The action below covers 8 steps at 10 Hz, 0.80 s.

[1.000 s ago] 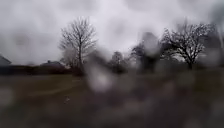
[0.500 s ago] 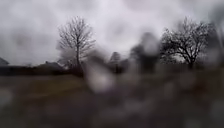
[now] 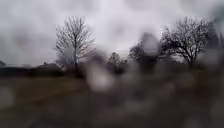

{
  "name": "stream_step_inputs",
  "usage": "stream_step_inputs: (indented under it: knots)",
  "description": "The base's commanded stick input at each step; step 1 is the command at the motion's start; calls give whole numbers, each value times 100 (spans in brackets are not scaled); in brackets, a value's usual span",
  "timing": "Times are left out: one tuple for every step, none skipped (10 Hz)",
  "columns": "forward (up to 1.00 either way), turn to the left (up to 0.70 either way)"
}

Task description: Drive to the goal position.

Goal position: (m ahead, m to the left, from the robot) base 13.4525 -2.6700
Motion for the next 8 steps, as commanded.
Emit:
stream_step_inputs:
  knots:
    - [100, 0]
    - [100, 0]
    - [100, 0]
    - [100, 0]
    - [100, 0]
    - [100, 0]
    - [100, 0]
    - [100, 0]
